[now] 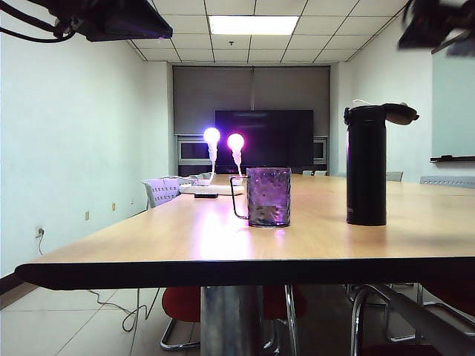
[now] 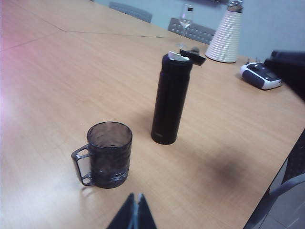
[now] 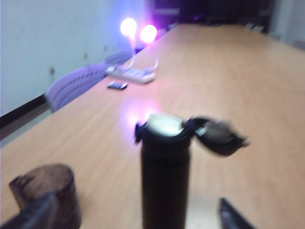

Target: Pick up the black thermos cup, pour some water from it into the cup, and then put the thermos cup back on the table.

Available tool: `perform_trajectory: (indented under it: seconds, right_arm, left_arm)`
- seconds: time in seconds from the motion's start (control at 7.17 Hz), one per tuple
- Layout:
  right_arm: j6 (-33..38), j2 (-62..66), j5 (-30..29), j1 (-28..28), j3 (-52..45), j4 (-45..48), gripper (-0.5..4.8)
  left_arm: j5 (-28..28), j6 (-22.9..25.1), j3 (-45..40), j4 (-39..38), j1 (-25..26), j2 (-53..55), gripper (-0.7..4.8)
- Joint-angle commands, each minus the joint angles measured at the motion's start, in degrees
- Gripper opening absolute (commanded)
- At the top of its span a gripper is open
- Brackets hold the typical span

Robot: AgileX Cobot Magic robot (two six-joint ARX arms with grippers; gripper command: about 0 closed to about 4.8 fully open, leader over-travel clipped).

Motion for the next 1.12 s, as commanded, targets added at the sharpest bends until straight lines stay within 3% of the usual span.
perform_trajectory:
  seconds: [0.14,0.28,0.56,1.12]
  right_arm:
    - [0.07,12.13,5.14,3.91,0.22,12.04,4.79]
    - [0.07,20.92,11.19,6.01,1.99,18.51,4.79]
    - [0.04,32.59,11.76,6.36,11.89,19.43,4.79]
    - [0.02,43.08,11.78,6.36,22.27,19.02,4.79]
  left_arm:
    - [-1.25,0.24,0.35,2.14,0.04,-0.17,-0.06]
    - [-1.25,0.28,0.35,2.03,0.07,-0.09,-0.06]
    - [-0.7,0.68,0.42,2.16,0.02,6.97,-0.06]
    - [-2.69,0.68,0.5,2.43,0.02,8.48,-0.06]
